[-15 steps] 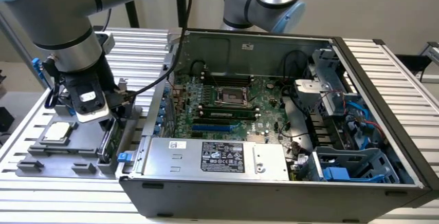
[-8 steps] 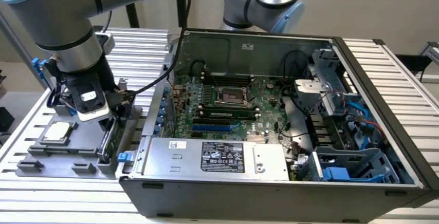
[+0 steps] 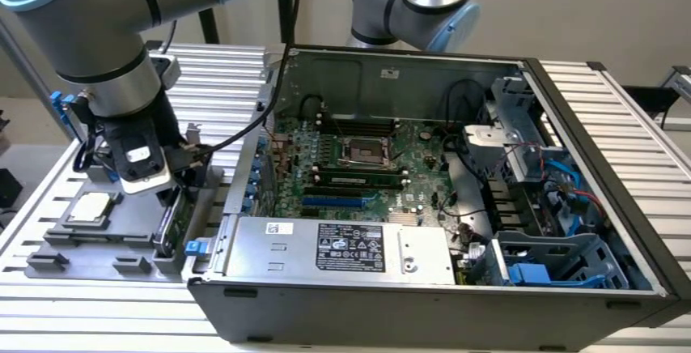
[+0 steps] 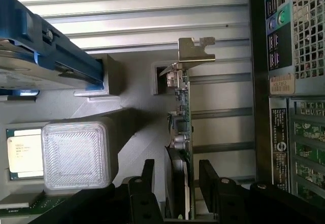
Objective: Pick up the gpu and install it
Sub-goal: 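Pick up the gpu and move the gpu toward the slot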
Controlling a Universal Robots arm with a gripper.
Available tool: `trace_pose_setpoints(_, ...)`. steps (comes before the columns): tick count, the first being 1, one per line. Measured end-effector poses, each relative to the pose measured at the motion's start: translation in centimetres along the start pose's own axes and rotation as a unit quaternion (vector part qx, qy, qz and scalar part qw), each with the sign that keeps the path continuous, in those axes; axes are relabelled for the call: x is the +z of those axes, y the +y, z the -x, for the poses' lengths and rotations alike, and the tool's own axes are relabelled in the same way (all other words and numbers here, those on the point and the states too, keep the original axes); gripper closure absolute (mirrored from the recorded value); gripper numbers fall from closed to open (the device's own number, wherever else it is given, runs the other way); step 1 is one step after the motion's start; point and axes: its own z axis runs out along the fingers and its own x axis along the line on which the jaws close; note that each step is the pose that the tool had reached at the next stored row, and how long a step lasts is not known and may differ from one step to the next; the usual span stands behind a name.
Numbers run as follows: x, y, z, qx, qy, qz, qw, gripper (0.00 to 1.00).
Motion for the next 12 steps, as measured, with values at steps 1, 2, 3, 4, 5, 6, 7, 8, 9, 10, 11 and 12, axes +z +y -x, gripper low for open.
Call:
trace_pose_setpoints(1,0.0,-0.04,0.03,0.001,0.0,-0.0001,1.0,0.52)
trace_pose_setpoints(2,0.01,-0.08,0.06,0.003,-0.0001,0.0,1.0,0.52)
trace_pose_setpoints(3,0.02,-0.11,0.1,0.004,-0.0002,0.0,1.0,0.52)
trace_pose_setpoints(4,0.03,-0.14,0.16,0.005,-0.0003,-0.0001,1.0,0.52)
trace_pose_setpoints(5,0.04,-0.15,0.24,0.006,-0.0003,-0.0001,1.0,0.52)
trace_pose_setpoints(6,0.05,-0.16,0.29,0.007,-0.0004,-0.0001,1.0,0.52)
trace_pose_setpoints(7,0.05,-0.16,0.28,0.008,-0.0003,-0.0002,1.0,0.52)
trace_pose_setpoints(8,0.06,-0.16,0.29,0.009,-0.0004,-0.0002,1.0,0.52)
trace_pose_setpoints(9,0.07,-0.17,0.29,0.01,-0.0004,-0.0002,1.0,0.52)
trace_pose_setpoints(10,0.08,-0.16,0.29,0.011,-0.0005,-0.0002,0.9999,0.52)
trace_pose_setpoints(11,0.09,-0.17,0.29,0.012,-0.0005,-0.0003,0.9999,0.52)
trace_pose_setpoints(12,0.1,-0.17,0.29,0.013,-0.0006,-0.0003,0.9999,0.52)
